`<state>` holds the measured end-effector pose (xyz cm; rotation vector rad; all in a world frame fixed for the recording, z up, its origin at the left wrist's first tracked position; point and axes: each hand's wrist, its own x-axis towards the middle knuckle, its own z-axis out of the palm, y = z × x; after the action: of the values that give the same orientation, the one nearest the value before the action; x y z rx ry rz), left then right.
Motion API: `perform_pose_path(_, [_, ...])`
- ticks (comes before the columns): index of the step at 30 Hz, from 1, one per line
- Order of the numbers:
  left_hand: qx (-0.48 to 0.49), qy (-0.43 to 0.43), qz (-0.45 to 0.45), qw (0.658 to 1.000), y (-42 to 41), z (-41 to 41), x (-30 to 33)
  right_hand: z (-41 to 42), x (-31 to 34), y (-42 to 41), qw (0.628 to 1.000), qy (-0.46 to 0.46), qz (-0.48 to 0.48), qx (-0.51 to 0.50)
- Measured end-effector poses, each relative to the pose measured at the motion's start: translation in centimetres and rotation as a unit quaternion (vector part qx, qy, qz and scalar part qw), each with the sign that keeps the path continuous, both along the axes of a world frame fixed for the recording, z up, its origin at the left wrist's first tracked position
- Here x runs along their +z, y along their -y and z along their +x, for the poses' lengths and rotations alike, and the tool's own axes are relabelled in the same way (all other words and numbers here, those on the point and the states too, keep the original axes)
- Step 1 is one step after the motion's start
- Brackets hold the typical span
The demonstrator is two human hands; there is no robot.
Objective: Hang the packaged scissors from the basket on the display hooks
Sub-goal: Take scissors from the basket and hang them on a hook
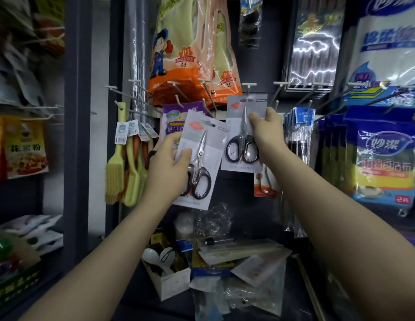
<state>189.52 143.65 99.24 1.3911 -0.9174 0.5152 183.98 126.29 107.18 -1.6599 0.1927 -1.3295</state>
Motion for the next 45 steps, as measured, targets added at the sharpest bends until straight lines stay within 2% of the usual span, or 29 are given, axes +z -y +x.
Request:
perform_pose_path(9, [-0.019, 0.0, 0.012, 1.0, 0.0, -0.3, 0.5, 1.3, 1.0, 0.7, 0.997, -0.082, 0.005, -0.007])
perform_pose_path(14, [-0.027, 0.01, 0.026, 0.999, -0.2, -0.2, 0.2, 1.5, -0.5, 1.8, 0.996, -0.051, 0.064, 0.031])
perform_pose_path(23, [-0.046, -0.006, 0.008, 0.999, 0.3, -0.4, -0.1, 0.8, 0.1, 1.6, 1.0, 0.013, 0.0, -0.024])
perform_pose_path(31, [-0.141, -0.095, 0.004, 0.986, 0.8, -0.7, -2.0, -1.0, 0.9, -0.5, 0.997, 0.068, -0.026, -0.018])
perform_pose_path(33, [-0.118, -0.096, -0.022, 0.988, 0.4, -0.4, -2.8, -1.7, 0.5, -1.6, 0.995, 0.088, -0.045, -0.004])
perform_pose_path(36, [-0.007, -0.026, -0.019, 0.999, -0.8, 0.1, -4.4, -2.8, -1.5, -3.0, 0.991, 0.1, -0.083, -0.015])
perform_pose_path(38, [0.042, 0.002, 0.002, 0.999, -1.3, 0.2, -6.0, -2.9, -3.6, -3.3, 0.993, 0.102, -0.056, 0.002])
perform_pose_path(40, [0.037, -0.032, 0.034, 0.998, -1.4, 0.3, -7.9, -2.5, -6.1, -3.8, 0.994, 0.091, 0.031, 0.061])
perform_pose_path(43, [-0.06, -0.134, 0.031, 0.989, -1.4, -0.7, -10.0, -1.5, -9.8, -4.7, 0.97, 0.08, 0.189, 0.128])
perform_pose_path(45, [-0.179, -0.26, -0.023, 0.949, -1.4, -2.2, -10.9, -0.9, -12.3, -5.3, 0.948, 0.1, 0.262, 0.149])
